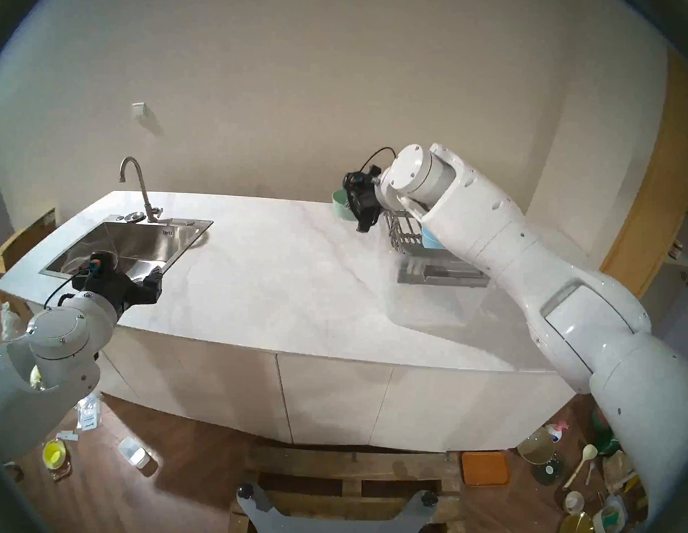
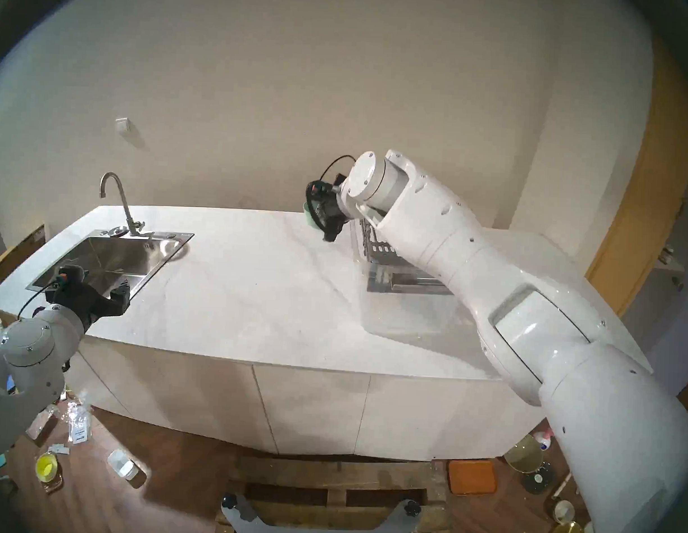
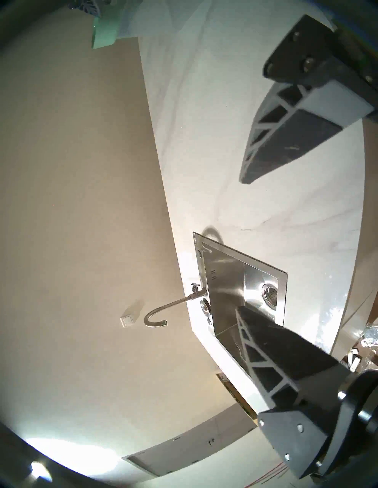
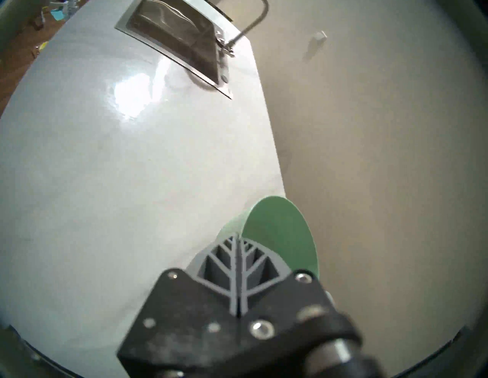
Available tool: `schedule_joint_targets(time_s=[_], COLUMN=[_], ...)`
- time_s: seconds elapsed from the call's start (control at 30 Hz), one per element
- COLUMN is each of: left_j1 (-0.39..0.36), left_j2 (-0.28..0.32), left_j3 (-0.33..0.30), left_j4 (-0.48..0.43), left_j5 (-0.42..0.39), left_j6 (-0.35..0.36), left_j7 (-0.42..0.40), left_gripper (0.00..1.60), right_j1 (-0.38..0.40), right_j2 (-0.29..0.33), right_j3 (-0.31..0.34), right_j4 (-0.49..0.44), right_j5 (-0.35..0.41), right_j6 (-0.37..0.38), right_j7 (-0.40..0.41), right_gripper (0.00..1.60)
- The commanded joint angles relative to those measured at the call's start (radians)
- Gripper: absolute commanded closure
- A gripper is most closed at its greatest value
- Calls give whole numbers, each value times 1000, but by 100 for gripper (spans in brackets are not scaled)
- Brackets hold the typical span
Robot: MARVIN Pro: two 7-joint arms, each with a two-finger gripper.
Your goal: Place the plate or bowl neatly into the plate slot of the drying rack
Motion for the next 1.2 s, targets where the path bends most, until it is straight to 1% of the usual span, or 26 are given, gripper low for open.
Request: schedule_joint_targets(time_s=[0.0,0.03,0.07,0.1,0.23,0.33,0.4,0.73,1.07,1.17], left_j1=[-11,-10,-10,-10,-11,-11,-10,-10,-9,-9], left_j2=[3,2,2,2,3,3,2,2,2,2], left_j3=[-18,-19,-19,-19,-18,-18,-19,-20,-20,-20], left_j4=[-13,-14,-14,-14,-14,-13,-14,-14,-14,-14], left_j5=[7,7,8,8,7,7,7,8,8,8], left_j6=[-9,-9,-9,-9,-9,-9,-9,-9,-9,-9], left_j7=[0,-1,-1,-1,0,0,0,-1,-2,-1], left_gripper=[0,0,0,0,0,0,0,0,0,0], right_j1=[61,79,87,87,119,124,119,107,88,84], right_j2=[-34,-37,-37,-37,-30,-20,6,63,100,104], right_j3=[30,36,41,41,50,54,62,89,111,128], right_j4=[46,93,114,114,198,214,211,201,184,177], right_j5=[1,4,5,5,2,3,5,12,18,27], right_j6=[-79,-105,-114,-114,-154,-165,-179,-206,-214,-208], right_j7=[-57,-67,-74,-74,-84,-82,-79,-80,-79,-92], right_gripper=[160,160,160,160,160,160,160,160,160,160])
